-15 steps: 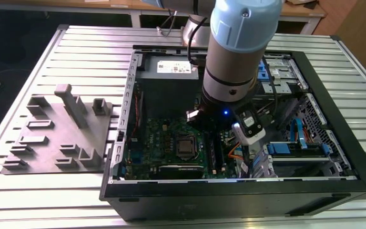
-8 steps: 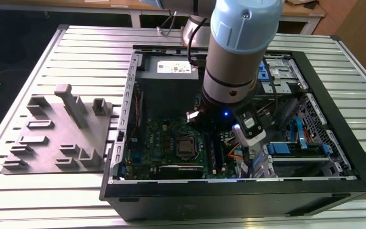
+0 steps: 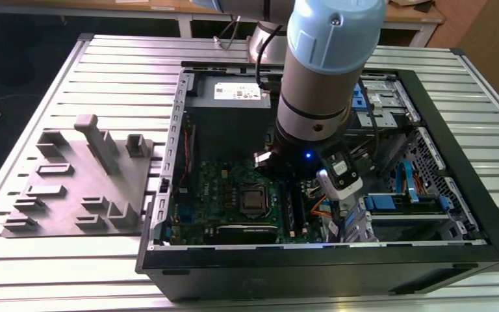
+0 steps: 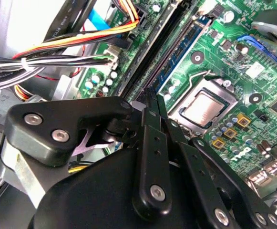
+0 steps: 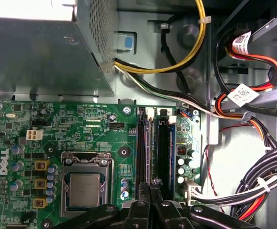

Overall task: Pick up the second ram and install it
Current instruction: 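Insert the second ram into the second slot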

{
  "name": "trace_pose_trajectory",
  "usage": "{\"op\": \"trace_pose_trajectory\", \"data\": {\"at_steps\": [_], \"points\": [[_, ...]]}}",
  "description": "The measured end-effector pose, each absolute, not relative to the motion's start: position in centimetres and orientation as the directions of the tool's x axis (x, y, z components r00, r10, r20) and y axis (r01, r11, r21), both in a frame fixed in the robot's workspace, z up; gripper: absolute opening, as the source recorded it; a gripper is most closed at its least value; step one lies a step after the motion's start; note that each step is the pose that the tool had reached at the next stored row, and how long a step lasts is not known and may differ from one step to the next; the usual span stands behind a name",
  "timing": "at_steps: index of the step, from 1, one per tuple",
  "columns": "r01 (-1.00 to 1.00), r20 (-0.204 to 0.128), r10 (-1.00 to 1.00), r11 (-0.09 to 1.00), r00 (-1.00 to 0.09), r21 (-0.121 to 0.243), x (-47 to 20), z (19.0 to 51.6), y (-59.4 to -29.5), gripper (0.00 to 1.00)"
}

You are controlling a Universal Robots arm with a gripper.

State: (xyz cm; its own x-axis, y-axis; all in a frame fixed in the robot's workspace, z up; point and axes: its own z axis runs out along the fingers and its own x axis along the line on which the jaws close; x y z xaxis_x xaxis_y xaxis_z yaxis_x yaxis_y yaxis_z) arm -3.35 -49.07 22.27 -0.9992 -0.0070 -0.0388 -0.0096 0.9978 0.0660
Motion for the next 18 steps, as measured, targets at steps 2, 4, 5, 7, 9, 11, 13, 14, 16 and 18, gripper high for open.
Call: {"op": "trace_pose_trajectory", "data": {"at_steps": [2,4,5,7,9,11,13,14,16,18], "points": [[-0.01,-0.039,-0.007,0.998,-0.999,0.066,-3.35,22.27,-49.07,0.09],[-0.01,-0.039,-0.007,0.998,-0.999,0.066,-3.35,22.27,-49.07,0.09],[-0.01,-0.039,-0.007,0.998,-0.999,0.066,-3.35,22.27,-49.07,0.09],[-0.008,-0.039,-0.005,0.998,-0.999,0.066,-3.35,22.27,-49.07,0.09],[0.003,-0.039,0.006,0.998,-0.999,0.066,-3.35,22.27,-49.08,0.09],[0.014,-0.039,0.017,0.998,-0.999,0.066,-3.35,22.26,-49.08,0.09],[0.02,-0.039,0.023,0.998,-0.999,0.066,-3.35,22.26,-49.07,0.09],[0.021,-0.039,0.024,0.998,-0.999,0.066,-3.35,22.26,-49.07,0.09],[0.023,-0.039,0.026,0.998,-0.999,0.066,-3.34,22.25,-49.07,0.09],[0.024,-0.039,0.027,0.998,-0.999,0.066,-3.35,22.26,-49.08,0.09]]}}
